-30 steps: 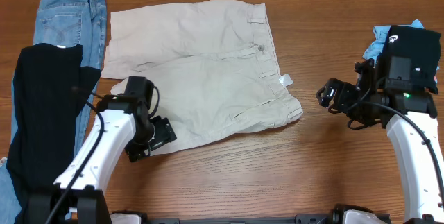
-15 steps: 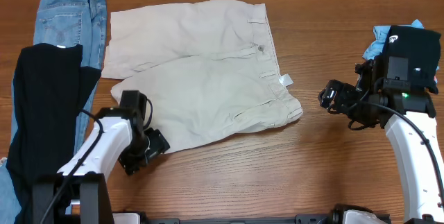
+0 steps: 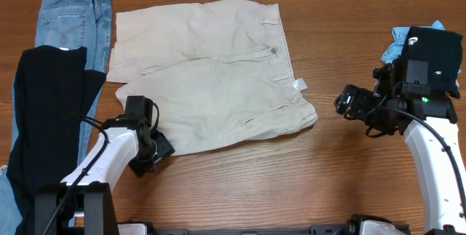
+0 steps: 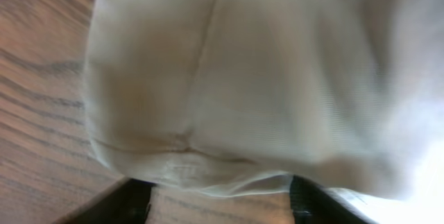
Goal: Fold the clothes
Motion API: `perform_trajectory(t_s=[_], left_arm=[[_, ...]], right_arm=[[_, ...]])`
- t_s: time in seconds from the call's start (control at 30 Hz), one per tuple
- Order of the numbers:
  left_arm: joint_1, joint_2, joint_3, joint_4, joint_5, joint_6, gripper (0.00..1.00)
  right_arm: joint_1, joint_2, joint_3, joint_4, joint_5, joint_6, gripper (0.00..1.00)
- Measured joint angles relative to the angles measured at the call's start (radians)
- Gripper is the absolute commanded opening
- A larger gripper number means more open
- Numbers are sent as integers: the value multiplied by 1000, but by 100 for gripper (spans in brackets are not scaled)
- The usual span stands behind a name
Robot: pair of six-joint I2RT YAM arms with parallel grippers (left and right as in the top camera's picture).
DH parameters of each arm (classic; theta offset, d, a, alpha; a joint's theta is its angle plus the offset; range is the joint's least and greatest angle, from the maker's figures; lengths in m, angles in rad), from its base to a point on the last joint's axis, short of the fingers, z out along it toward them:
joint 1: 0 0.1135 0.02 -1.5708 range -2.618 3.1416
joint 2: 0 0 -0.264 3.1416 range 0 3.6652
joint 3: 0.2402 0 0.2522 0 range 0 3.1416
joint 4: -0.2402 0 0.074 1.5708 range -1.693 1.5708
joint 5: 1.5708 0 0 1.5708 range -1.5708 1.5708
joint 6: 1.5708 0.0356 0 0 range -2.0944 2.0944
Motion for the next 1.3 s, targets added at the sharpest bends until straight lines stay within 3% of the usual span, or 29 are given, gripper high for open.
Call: perform_trajectory(t_s=[0.03, 0.07, 0.3, 0.57, 1.0, 1.3], left_arm=[[0, 0, 0, 8, -4, -2, 6], [0, 0, 0, 11, -6, -2, 4], [13, 0, 5, -40, -51, -2, 4], [170, 8, 84, -213, -123, 35, 4], [196, 9, 116, -211, -53, 103, 7], [196, 9, 116, -235, -35, 119, 8]], right_arm=[[0, 0, 0, 0, 0, 0, 100], [0, 0, 0, 0, 0, 0, 100], [0, 0, 0, 1, 10, 2, 100], [15, 0, -1, -62, -18, -45, 100], [267, 89, -1, -76, -184, -93, 99], [288, 246, -3, 20, -265, -100, 85]])
